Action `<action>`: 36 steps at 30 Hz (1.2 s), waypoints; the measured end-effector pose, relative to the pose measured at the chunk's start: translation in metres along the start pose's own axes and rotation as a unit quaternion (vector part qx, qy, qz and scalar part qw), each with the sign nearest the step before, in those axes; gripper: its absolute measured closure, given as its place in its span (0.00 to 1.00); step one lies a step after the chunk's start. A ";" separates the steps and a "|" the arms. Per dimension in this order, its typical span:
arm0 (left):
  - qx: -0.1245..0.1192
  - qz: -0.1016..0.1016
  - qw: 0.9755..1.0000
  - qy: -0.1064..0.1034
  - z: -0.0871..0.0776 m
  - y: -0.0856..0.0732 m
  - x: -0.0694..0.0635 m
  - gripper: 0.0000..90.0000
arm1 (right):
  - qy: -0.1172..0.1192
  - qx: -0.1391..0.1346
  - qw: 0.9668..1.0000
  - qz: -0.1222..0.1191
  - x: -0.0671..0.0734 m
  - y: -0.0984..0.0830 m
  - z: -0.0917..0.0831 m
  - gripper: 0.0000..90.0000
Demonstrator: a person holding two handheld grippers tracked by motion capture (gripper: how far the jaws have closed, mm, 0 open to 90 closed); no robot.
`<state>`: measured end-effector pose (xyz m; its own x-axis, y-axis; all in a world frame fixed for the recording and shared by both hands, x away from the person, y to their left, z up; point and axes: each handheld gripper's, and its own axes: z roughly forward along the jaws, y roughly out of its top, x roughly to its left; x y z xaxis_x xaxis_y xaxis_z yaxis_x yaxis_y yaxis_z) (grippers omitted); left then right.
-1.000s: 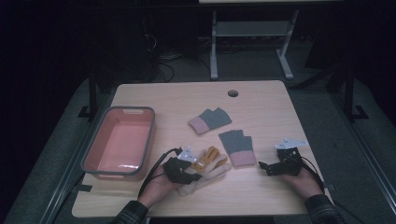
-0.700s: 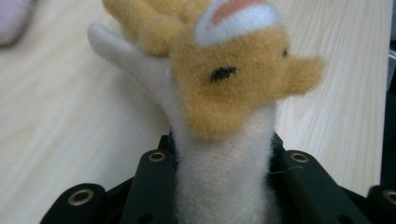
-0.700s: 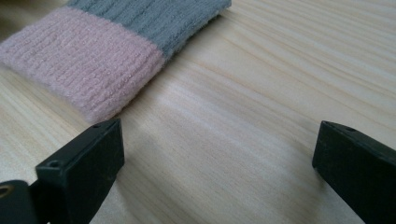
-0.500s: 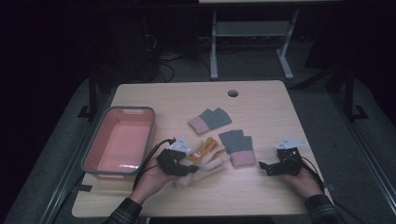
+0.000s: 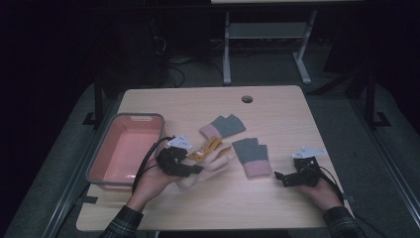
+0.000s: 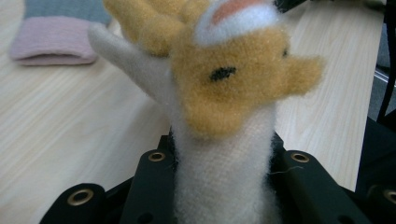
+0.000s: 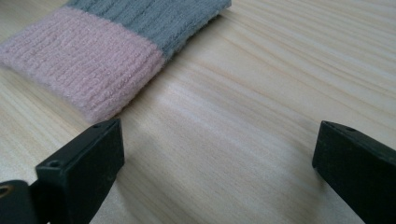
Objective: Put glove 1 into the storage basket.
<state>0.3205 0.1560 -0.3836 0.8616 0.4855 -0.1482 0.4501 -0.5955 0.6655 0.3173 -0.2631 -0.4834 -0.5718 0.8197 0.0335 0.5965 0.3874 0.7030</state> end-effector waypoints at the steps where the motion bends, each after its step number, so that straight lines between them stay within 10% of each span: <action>1: -0.003 -0.005 1.000 0.001 -0.002 0.001 0.001 0.74 | 0.000 0.000 1.000 0.000 0.000 0.000 0.000 0.02; 23: -0.056 -0.052 0.994 0.076 -0.074 -0.014 0.044 0.74 | 0.000 0.000 1.000 0.000 0.000 0.000 0.000 0.02; 36: -0.071 -0.101 0.984 0.128 -0.109 -0.043 0.070 0.74 | 0.000 0.000 1.000 0.000 0.000 0.000 0.000 0.02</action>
<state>0.3358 0.2850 -0.3427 0.6624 0.7409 -0.1104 0.5527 -0.3839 0.7396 0.3172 -0.2631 -0.4834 -0.5713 0.8200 0.0340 0.5969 0.3867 0.7030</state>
